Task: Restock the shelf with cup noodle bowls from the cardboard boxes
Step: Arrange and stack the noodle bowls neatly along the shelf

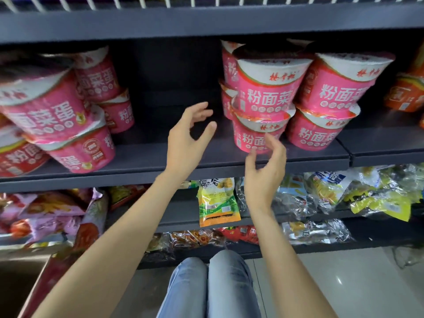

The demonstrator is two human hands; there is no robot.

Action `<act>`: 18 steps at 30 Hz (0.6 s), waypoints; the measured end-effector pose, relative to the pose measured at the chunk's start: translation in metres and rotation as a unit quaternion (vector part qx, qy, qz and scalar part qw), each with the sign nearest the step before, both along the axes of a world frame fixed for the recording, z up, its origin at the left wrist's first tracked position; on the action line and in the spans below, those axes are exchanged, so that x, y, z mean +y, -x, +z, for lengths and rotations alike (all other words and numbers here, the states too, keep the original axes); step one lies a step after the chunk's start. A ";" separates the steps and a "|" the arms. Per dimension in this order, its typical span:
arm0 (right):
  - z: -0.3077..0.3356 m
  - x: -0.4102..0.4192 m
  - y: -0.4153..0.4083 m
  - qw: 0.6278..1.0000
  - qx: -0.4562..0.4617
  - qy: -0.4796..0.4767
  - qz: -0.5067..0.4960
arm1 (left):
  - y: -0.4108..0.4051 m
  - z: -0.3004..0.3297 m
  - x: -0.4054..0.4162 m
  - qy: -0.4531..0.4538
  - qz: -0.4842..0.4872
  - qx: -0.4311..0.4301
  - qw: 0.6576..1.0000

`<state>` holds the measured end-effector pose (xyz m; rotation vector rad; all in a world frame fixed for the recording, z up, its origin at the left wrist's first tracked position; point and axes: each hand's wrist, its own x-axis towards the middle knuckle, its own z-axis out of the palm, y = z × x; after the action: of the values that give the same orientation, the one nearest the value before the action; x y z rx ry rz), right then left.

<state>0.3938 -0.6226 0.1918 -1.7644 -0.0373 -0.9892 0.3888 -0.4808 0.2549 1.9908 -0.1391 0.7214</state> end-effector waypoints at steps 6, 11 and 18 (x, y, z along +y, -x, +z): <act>0.007 0.090 0.015 0.964 0.035 0.102 0.244 | 0.075 -0.028 0.132 -0.049 0.181 -0.083 0.979; 0.018 0.184 0.013 0.898 0.103 0.167 0.394 | 0.093 -0.043 0.226 0.080 0.280 -0.020 0.956; 0.032 0.259 -0.003 0.834 0.218 0.081 0.500 | 0.067 -0.035 0.260 0.160 0.154 0.076 0.972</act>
<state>0.3972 -0.3632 0.2237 -1.7247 -0.6979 0.1901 0.3221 -0.2211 0.2202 1.7625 0.3645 0.7316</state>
